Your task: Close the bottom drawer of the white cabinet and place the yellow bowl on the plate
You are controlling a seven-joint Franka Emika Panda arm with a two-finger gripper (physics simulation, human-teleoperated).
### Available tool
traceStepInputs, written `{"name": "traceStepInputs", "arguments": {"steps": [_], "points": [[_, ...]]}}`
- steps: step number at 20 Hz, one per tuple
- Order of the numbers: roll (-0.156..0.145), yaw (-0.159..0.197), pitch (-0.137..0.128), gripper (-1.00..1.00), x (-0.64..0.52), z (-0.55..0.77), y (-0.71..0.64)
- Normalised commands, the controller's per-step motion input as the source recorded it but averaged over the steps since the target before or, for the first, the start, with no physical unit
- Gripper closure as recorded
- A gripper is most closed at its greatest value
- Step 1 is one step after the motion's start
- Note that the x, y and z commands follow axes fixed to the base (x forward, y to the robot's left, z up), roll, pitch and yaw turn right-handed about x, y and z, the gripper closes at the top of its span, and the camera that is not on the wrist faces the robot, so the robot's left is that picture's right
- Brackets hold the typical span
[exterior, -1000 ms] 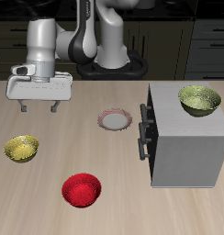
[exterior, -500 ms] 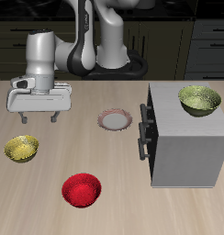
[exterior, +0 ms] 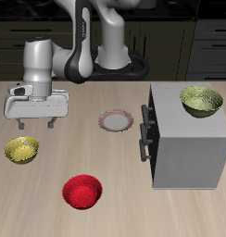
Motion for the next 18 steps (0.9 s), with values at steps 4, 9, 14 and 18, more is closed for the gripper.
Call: {"name": "traceStepInputs", "arguments": {"steps": [4,9,14,18], "points": [[0.022,0.024,0.002,-1.0,0.03,-0.06,0.06],[0.012,0.013,0.019,-1.0,0.08,-0.17,0.05],[0.015,0.04,0.009,-1.0,0.05,-0.19,0.0],[-0.003,-0.002,0.017,-1.0,0.02,-0.18,-0.01]]}}
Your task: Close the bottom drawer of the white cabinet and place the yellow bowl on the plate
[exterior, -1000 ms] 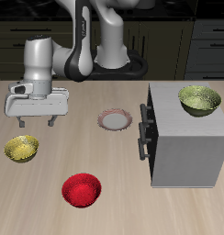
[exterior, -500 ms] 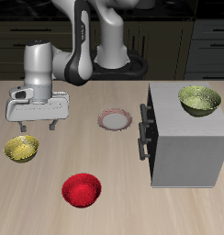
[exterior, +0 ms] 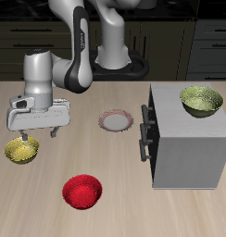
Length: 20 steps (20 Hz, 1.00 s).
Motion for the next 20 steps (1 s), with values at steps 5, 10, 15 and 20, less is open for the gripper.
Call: {"name": "traceStepInputs", "arguments": {"steps": [5,10,15,20], "points": [[-0.008,-0.016,0.027,-1.0,-0.04,-0.15,-0.09],[-0.026,0.004,0.023,-1.0,-0.04,-0.14,-0.12],[-0.002,-0.009,0.004,-1.0,-0.06,-0.04,-0.08],[-0.005,0.009,-0.005,-1.0,-0.01,0.01,-0.02]]}}
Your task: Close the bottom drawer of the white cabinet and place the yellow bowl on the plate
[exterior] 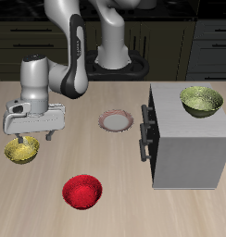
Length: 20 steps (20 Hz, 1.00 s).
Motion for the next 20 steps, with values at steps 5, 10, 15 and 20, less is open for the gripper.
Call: {"name": "traceStepInputs", "arguments": {"steps": [5,10,15,20], "points": [[0.009,0.095,-0.027,-1.0,0.07,-0.1,0.03],[-0.001,-0.018,0.016,-1.0,0.08,-0.16,0.03],[-0.005,-0.003,0.033,-1.0,0.05,-0.25,0.06],[-0.02,-0.055,0.075,1.0,-0.01,-0.3,-0.01]]}}
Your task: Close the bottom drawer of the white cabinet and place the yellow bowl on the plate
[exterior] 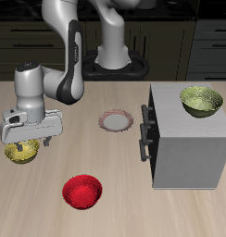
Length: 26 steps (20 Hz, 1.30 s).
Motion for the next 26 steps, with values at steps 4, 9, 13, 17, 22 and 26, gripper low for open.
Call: {"name": "traceStepInputs", "arguments": {"steps": [4,9,13,17,22,26], "points": [[-0.004,0.011,-0.008,1.0,-0.06,0.0,0.0],[0.002,0.002,-0.002,1.0,-0.03,0.02,-0.02],[-0.015,-0.003,0.013,1.0,-0.15,-0.05,-0.09],[-0.024,-0.015,0.027,1.0,-0.12,-0.03,-0.03],[0.021,-0.043,0.022,1.0,-0.13,0.13,0.02],[0.01,-0.024,-0.037,1.0,-0.15,0.34,0.03]]}}
